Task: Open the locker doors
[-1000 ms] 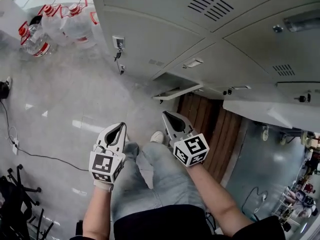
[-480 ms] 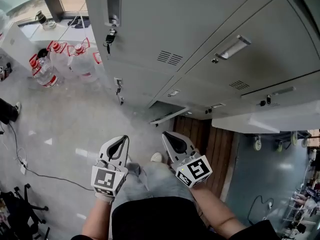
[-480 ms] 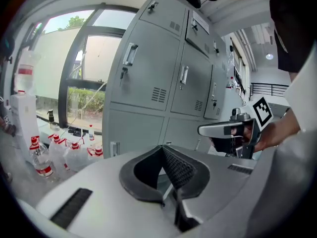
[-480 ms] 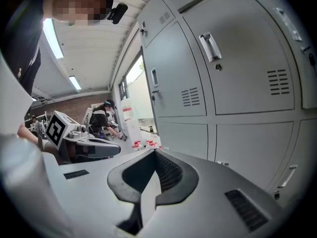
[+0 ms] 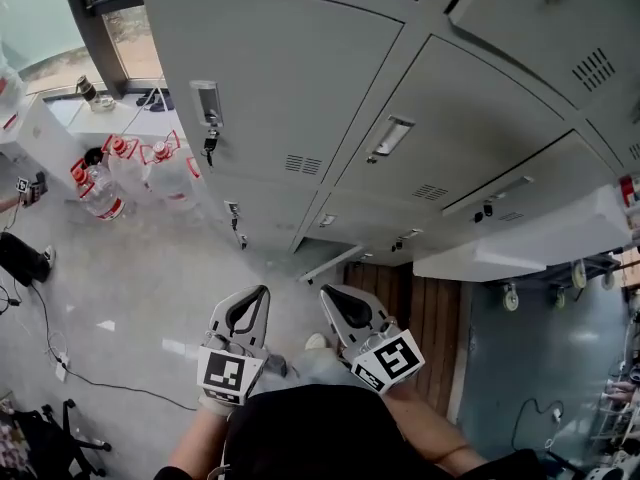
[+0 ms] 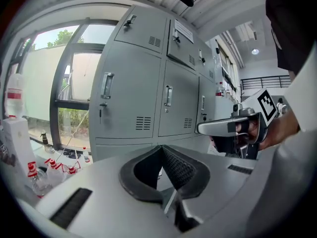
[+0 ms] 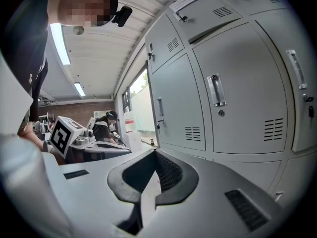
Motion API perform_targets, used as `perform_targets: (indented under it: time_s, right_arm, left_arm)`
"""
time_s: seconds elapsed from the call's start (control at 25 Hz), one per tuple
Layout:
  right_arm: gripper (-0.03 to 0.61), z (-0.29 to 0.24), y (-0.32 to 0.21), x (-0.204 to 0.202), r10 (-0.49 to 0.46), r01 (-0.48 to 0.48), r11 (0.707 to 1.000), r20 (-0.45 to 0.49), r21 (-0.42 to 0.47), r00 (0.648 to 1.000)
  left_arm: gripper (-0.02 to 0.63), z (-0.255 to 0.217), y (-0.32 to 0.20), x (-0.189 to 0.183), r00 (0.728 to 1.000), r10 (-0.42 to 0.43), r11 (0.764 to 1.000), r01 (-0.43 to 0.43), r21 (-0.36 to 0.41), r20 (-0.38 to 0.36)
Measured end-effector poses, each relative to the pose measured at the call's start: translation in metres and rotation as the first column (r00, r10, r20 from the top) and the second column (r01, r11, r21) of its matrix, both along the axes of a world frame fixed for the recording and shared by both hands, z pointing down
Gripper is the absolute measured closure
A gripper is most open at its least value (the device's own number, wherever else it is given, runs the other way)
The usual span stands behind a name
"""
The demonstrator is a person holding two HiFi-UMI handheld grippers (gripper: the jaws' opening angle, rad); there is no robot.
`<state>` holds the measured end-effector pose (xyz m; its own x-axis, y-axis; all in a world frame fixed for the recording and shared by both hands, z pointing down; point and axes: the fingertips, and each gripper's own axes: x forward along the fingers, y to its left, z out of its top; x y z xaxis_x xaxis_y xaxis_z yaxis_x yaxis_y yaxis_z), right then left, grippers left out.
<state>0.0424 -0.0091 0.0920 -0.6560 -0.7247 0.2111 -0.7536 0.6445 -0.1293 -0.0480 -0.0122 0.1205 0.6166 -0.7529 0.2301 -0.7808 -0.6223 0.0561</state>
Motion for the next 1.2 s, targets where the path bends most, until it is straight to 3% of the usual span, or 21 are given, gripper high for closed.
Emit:
perform_targets:
  time_s: [0.16,0.68,1.2]
  right_arm:
    - [0.552,-0.015,0.002,0.012,0.014,-0.014,1.0,0.026,0.026,1.0]
    - [0.552,-0.031,-0.002,0.041,0.042,-0.045,0.998,0.066,0.049,0.997]
    - [0.552,-0.023,-0.003,0.041,0.032,-0.033,0.999,0.1,0.012,0.995]
  left_arm:
    - [0.597,-0.021,0.001,0.013,1.0,0.028,0.999,-0.029,0.031,0.011]
    - [0.596,-0.052,-0.005,0.025,1.0,-0.003,0.998,0.002,0.068,0.022]
    - [0.595,-0.054,-0.006,0.012,0.999,-0.048,0.998,0.047,0.045,0.025]
